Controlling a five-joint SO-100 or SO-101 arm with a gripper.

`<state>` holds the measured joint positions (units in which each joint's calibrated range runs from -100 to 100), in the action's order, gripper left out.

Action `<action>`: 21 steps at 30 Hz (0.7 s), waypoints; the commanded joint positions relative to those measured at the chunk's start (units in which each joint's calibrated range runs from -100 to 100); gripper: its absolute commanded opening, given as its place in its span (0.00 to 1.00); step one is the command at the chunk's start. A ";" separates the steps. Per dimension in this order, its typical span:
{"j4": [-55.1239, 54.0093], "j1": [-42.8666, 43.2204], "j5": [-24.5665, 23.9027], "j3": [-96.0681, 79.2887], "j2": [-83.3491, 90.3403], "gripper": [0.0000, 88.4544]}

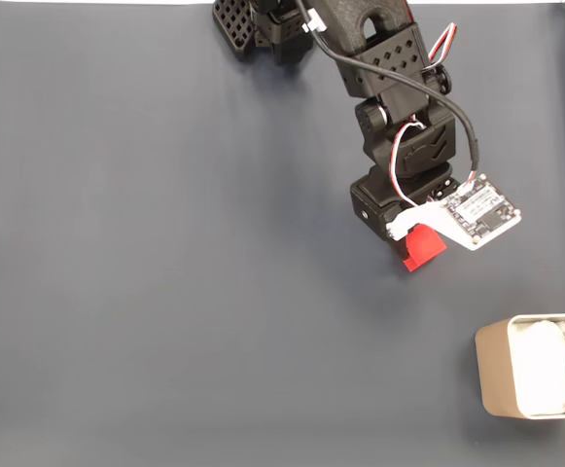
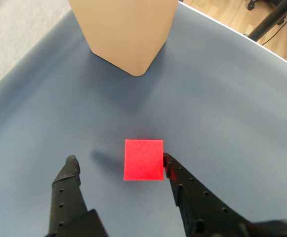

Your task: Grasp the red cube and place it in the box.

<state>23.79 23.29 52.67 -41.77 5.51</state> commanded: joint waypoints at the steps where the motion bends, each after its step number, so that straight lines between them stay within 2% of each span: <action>1: -1.25 1.00 -0.54 2.81 0.64 0.43; 13: -1.41 1.07 -0.34 0.80 1.42 0.41; 16: -1.49 0.92 0.00 0.80 1.50 0.37; 21: -0.92 0.85 1.03 0.71 1.50 0.25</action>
<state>23.23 24.04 52.77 -41.77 5.51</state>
